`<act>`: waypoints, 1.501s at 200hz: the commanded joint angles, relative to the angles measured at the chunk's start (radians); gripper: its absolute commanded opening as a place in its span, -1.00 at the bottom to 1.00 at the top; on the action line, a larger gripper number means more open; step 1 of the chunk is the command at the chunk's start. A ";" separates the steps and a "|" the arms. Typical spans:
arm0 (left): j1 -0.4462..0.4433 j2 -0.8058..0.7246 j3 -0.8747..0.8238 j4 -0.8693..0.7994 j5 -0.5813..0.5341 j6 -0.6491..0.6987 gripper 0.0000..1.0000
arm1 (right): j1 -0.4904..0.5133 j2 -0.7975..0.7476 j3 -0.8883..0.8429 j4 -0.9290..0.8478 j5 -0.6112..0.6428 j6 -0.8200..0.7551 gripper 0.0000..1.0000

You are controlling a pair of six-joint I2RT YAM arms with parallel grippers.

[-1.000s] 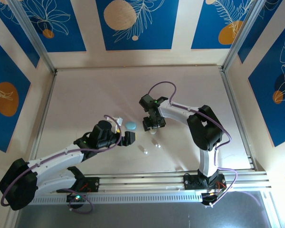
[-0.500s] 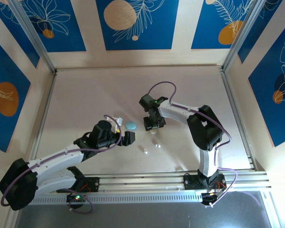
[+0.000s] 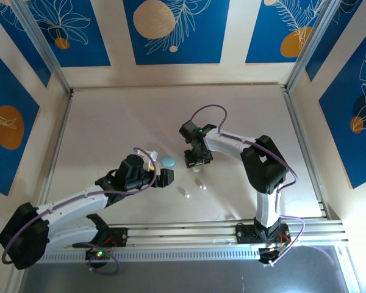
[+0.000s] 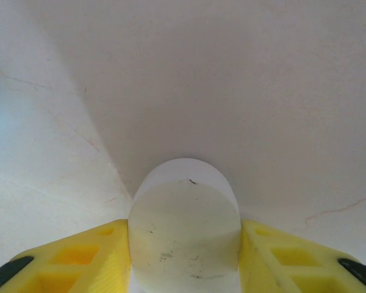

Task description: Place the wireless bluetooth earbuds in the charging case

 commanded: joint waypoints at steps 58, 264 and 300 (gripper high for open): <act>0.014 -0.010 0.015 0.017 0.012 -0.015 0.99 | -0.006 -0.032 -0.023 0.015 -0.035 0.002 -0.12; 0.074 0.382 0.094 0.466 0.294 -0.258 -0.10 | -0.199 -0.392 -0.367 0.437 -0.633 0.170 -0.22; 0.074 0.445 0.117 0.531 0.324 -0.288 -0.01 | -0.210 -0.404 -0.392 0.464 -0.667 0.185 -0.22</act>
